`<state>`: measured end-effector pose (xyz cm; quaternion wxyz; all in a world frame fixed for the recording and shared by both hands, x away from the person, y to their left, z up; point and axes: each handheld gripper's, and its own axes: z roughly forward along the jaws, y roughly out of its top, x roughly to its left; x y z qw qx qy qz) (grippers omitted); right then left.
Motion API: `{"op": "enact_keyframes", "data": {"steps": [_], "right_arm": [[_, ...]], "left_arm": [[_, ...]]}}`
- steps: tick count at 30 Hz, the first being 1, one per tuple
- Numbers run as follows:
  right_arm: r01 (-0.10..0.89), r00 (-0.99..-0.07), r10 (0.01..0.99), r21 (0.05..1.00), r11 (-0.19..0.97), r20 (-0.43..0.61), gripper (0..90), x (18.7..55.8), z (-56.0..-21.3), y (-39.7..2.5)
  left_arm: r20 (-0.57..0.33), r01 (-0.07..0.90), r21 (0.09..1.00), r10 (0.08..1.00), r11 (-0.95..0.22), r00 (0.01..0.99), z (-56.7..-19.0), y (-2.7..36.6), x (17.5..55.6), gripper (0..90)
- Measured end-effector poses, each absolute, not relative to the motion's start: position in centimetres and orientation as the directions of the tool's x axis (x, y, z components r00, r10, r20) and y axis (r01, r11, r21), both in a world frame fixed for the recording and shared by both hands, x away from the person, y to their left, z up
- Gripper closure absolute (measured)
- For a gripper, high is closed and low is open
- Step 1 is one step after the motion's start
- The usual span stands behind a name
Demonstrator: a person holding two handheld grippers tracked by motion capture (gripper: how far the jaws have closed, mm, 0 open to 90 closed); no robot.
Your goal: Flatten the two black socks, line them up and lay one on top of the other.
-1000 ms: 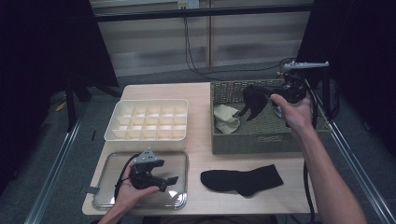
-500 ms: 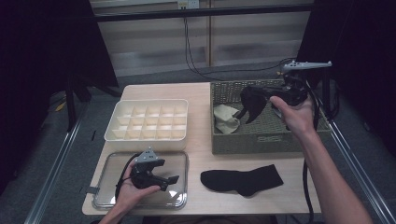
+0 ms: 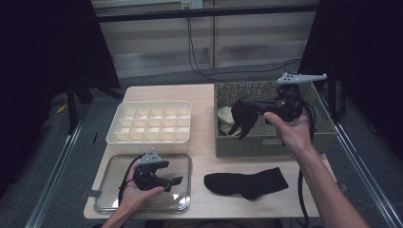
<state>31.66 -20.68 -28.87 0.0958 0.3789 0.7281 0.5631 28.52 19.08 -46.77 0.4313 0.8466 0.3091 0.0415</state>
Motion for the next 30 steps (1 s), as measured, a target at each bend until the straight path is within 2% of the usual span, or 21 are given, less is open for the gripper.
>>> {"op": "enact_keyframes", "data": {"steps": [2, 9, 14, 18, 25, 30], "right_arm": [[0.45, -0.704, 0.647, 0.889, 0.086, 0.294, 88.0, 31.4, -29.2, -20.0], [0.46, -0.732, 0.612, 0.88, 0.121, 0.299, 88.0, 30.6, -30.2, -17.7], [0.476, -0.743, 0.596, 0.866, 0.152, 0.304, 87.7, 30.5, -31.5, -16.3], [0.491, -0.754, 0.575, 0.854, 0.172, 0.318, 87.8, 30.6, -33.2, -15.1], [0.524, -0.753, 0.555, 0.831, 0.183, 0.353, 87.8, 30.6, -36.0, -14.1], [0.559, -0.741, 0.546, 0.81, 0.177, 0.392, 87.8, 30.7, -38.7, -13.7]], "left_arm": [[-0.196, 0.487, 0.757, 0.559, -0.436, 0.805, -46.6, 18.8, 28.6, 20.7], [-0.208, 0.463, 0.777, 0.519, -0.427, 0.829, -45.5, 17.6, 29.0, 23.9], [-0.234, 0.443, 0.784, 0.453, -0.435, 0.86, -45.3, 16.5, 29.0, 41.7], [-0.225, 0.423, 0.787, 0.428, -0.45, 0.875, -45.1, 15.8, 28.9, 49.2], [-0.226, 0.422, 0.788, 0.428, -0.448, 0.875, -45.6, 15.0, 29.8, 57.4], [-0.224, 0.424, 0.773, 0.422, -0.471, 0.878, -46.2, 15.0, 29.7, 60.0]]}}
